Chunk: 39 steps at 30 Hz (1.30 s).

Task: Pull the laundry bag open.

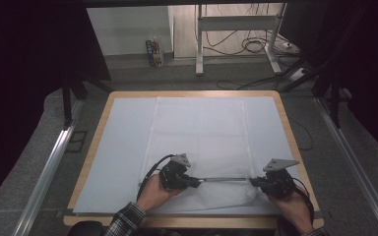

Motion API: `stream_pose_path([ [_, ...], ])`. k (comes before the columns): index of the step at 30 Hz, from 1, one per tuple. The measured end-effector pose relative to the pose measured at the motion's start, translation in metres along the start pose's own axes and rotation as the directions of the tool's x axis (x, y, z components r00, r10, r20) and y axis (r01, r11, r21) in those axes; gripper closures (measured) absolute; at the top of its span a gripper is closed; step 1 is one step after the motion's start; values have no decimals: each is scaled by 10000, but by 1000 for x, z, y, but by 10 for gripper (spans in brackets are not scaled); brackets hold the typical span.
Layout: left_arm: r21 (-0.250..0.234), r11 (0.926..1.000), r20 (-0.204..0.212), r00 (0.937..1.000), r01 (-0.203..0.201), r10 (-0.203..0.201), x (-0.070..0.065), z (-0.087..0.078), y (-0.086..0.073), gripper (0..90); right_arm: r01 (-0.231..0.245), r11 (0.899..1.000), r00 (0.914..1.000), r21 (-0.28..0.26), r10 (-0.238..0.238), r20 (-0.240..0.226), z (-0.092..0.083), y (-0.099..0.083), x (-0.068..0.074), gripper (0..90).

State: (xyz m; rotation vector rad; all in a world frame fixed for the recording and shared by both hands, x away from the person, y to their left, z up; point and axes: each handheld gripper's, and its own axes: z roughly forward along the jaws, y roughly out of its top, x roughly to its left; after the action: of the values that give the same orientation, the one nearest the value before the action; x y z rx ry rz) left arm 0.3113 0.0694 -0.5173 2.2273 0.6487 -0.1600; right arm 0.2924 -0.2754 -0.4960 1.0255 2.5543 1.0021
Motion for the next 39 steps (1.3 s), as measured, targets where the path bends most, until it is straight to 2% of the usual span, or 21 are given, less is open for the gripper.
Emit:
stream_pose_path([
  [7, 2, 10000, -103, 9999, 67, -67, 0, -5, -6, 877, 61, 10000, 10000, -42, -61, 39, 0, 0, 0, 856],
  [14, -20, 9998, -36, 9998, 184, -184, 2, -9, -10, 877, 84, 9999, 10000, -59, -84, 8, 0, 0, 0, 857],
  [16, 29, 9999, -238, 9996, 150, -149, 2, -11, -11, 877, 128, 9999, 9999, -58, -127, 80, 0, 0, 0, 857],
  [25, -69, 9993, -260, 9990, 354, -356, 5, -18, -19, 877, 46, 10000, 10000, -39, -46, 73, -1, 0, -1, 857],
  [39, -85, 9986, -599, 9969, 516, -520, 5, -31, -29, 877, 35, 10000, 9998, -24, -34, 174, -1, -1, -1, 857],
])
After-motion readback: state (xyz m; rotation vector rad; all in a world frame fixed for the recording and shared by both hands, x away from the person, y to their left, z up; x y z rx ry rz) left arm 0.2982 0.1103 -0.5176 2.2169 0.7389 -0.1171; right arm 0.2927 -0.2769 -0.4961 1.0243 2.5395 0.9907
